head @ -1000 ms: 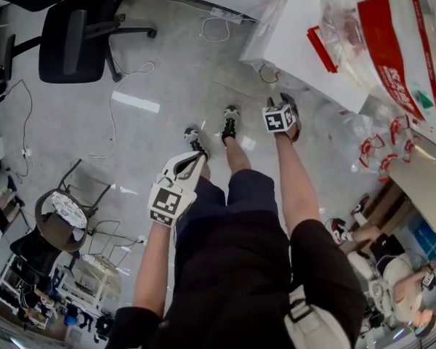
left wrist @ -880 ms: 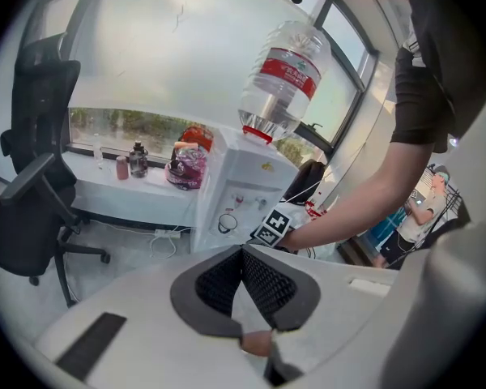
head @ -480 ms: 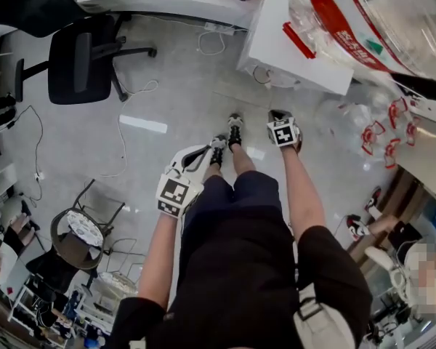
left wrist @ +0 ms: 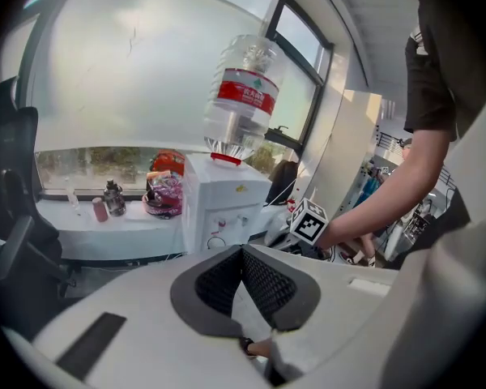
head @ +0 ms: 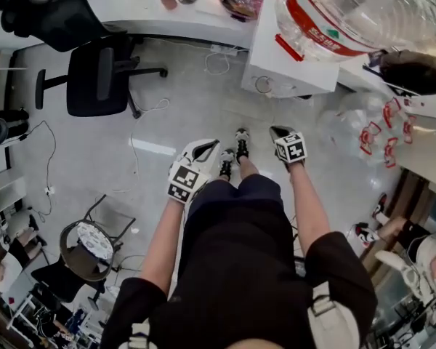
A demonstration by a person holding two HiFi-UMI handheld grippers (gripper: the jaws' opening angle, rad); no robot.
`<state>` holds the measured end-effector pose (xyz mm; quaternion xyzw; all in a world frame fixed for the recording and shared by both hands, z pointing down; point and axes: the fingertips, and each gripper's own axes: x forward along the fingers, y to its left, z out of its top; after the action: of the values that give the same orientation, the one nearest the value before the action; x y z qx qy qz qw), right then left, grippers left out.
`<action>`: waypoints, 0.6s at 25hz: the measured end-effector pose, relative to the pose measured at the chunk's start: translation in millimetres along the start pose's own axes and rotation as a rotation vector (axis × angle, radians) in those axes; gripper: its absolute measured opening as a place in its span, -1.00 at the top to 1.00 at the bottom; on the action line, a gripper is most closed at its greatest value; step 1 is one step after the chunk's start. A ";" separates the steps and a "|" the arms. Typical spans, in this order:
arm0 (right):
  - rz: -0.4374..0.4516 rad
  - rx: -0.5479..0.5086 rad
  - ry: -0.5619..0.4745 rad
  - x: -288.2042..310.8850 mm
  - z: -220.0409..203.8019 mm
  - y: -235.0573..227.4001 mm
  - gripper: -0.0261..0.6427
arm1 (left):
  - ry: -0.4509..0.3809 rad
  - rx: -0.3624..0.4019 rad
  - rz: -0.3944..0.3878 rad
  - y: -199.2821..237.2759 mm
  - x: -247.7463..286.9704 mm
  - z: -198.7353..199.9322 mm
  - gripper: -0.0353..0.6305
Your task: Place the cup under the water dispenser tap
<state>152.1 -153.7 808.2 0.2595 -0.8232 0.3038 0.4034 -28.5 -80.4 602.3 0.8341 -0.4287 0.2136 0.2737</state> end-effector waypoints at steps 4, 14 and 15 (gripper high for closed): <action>-0.026 -0.014 -0.047 -31.2 15.4 7.3 0.94 | -0.019 0.022 -0.009 -0.8 -14.0 12.3 0.91; -0.079 -0.073 -0.224 -104.0 49.3 42.2 0.94 | -0.052 0.060 -0.061 -17.6 -29.4 26.8 0.91; -0.088 -0.079 -0.239 -111.2 50.9 44.6 0.94 | -0.058 0.069 -0.066 -20.0 -29.6 28.0 0.91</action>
<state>156.4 -139.2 678.9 0.3136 -0.8646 0.2200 0.3251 -24.5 -70.9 558.1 0.8626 -0.4011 0.1947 0.2391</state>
